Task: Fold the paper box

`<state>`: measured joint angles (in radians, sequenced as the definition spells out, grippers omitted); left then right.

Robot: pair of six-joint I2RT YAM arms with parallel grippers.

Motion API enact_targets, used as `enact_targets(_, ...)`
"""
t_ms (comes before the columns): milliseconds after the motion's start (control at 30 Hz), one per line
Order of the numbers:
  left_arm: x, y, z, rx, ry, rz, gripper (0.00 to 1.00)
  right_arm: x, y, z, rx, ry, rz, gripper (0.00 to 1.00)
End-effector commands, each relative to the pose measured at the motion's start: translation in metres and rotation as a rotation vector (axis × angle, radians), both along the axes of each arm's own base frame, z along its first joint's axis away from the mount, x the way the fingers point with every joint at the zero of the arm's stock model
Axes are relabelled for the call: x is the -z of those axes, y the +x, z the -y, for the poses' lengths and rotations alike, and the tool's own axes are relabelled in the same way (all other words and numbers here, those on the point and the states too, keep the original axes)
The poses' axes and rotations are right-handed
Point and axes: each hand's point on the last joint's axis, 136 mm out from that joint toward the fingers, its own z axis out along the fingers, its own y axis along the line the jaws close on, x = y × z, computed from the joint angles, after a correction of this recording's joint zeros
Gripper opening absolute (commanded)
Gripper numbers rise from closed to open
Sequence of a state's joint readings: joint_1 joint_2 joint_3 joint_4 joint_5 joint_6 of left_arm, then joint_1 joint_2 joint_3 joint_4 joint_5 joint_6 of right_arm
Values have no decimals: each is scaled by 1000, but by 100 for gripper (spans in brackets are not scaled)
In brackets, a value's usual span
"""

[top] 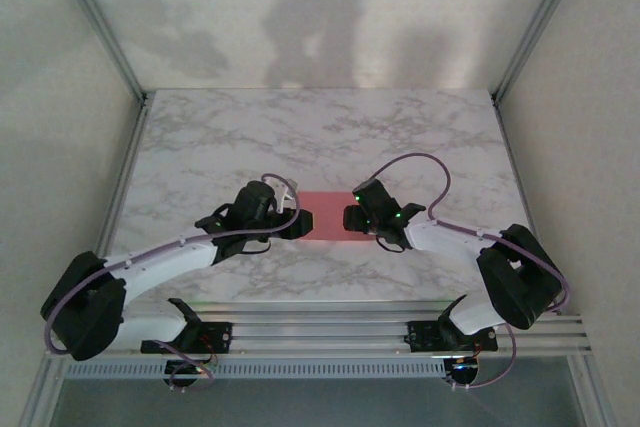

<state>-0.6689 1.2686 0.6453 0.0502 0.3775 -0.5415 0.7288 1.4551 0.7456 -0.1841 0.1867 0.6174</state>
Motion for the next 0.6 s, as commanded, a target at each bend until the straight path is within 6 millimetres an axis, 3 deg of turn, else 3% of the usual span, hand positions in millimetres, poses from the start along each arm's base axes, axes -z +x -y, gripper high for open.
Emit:
enact_targets(0,-10,3,14,42,-63,-15,42,12,-5,10,13,-45,-33,64)
enact_targets(267,23,8,14,35,23,-98,35,17,-6,13,18,-61,-46,53)
enact_targets(567,43,10,15,31,57,-140,29,22,-7,16,22,-88,-61,45)
